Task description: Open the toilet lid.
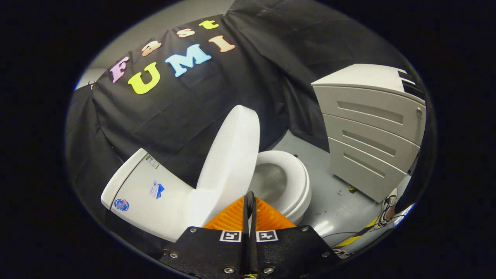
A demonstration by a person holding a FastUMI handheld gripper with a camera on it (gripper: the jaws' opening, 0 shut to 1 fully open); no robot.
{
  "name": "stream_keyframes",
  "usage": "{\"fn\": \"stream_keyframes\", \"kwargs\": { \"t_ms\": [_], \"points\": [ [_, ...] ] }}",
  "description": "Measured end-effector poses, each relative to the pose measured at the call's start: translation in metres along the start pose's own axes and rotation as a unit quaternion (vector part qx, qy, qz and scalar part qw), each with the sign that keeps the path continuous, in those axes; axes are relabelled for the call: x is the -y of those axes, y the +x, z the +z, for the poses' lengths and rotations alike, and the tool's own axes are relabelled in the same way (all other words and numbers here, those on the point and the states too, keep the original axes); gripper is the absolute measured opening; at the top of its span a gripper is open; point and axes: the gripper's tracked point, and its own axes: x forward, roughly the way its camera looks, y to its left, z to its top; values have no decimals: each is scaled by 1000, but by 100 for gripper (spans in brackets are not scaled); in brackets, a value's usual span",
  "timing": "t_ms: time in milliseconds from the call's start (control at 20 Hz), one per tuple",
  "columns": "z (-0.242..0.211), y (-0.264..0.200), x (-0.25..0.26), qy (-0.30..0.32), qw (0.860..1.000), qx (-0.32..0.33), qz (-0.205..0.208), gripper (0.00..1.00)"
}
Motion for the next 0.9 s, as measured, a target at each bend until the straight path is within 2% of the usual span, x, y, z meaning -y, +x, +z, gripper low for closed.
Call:
{"fn": "stream_keyframes", "kwargs": {
  "t_ms": [250, 900],
  "points": [
    [11, -12, -28, -87, 996, 23, -17, 0],
    [20, -35, -87, -154, 985, 71, -42, 0]
  ]
}}
